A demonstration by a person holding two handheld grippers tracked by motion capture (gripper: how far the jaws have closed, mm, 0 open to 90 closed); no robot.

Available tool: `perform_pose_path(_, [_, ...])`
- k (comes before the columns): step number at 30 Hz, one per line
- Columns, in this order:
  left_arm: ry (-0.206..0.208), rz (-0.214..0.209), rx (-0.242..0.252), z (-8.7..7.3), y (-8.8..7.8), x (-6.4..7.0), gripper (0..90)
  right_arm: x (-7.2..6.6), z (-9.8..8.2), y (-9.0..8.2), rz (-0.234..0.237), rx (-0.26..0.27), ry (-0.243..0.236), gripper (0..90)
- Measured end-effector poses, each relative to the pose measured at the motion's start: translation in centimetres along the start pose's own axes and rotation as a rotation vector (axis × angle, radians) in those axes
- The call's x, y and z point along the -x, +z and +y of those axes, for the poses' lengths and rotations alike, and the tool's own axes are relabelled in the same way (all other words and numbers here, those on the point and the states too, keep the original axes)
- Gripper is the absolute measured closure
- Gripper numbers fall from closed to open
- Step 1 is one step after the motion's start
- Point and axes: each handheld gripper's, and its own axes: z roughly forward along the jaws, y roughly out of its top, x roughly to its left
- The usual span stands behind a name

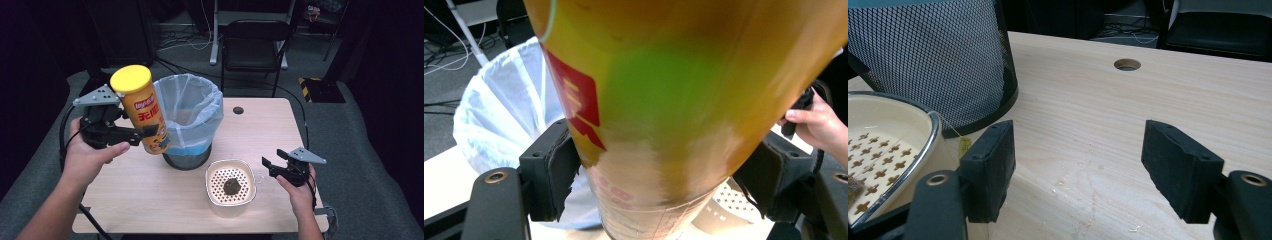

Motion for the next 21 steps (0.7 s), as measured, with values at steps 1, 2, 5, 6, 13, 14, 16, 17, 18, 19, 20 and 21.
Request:
perform_pose_path(1, [-0.003,-0.002,0.002,0.4,0.1,-0.1,24.2,0.0,0.0,0.0,0.0,0.0,-0.002,29.2])
perform_pose_path(2, [-0.005,-0.001,0.001,0.7,0.2,-0.2,24.2,0.0,0.0,0.0,-0.001,-0.002,-0.001,29.3])
perform_pose_path(5, [-0.014,-0.003,0.01,1.7,0.6,-0.4,24.2,0.0,0.0,0.0,0.0,-0.002,-0.004,29.2])
perform_pose_path(6, [-0.018,-0.013,0.008,2.0,0.7,-0.5,24.2,0.0,0.0,0.0,-0.002,-0.002,-0.001,29.2])
perform_pose_path(13, [-0.015,0.013,-0.005,3.8,1.5,-0.8,24.2,0.2,0.0,-0.2,-0.001,0.0,-0.001,29.3])
perform_pose_path(14, [-0.015,0.019,-0.005,4.1,1.6,-0.9,24.2,0.1,0.0,-0.1,0.0,-0.001,0.0,29.3])
perform_pose_path(16, [-0.015,0.033,-0.009,4.5,1.8,-1.2,24.2,0.1,0.0,-0.1,-0.004,-0.004,-0.002,29.3])
perform_pose_path(17, [-0.021,0.034,-0.009,4.7,1.9,-1.4,24.2,0.1,0.0,-0.1,-0.004,-0.004,-0.002,29.3])
perform_pose_path(18, [-0.032,0.035,-0.002,4.8,2.0,-1.5,24.2,0.2,0.0,-0.1,-0.003,-0.004,-0.001,29.3])
perform_pose_path(19, [-0.036,0.043,-0.002,5.0,2.1,-1.7,24.2,0.2,-0.1,-0.1,-0.002,-0.003,0.003,29.2])
perform_pose_path(20, [-0.037,0.05,-0.002,5.2,2.2,-1.9,24.2,0.2,-0.1,-0.1,-0.002,-0.002,0.001,29.3])
perform_pose_path(21, [-0.043,0.052,-0.002,5.4,2.3,-2.1,24.2,0.3,-0.1,-0.1,-0.003,-0.001,0.003,29.3])
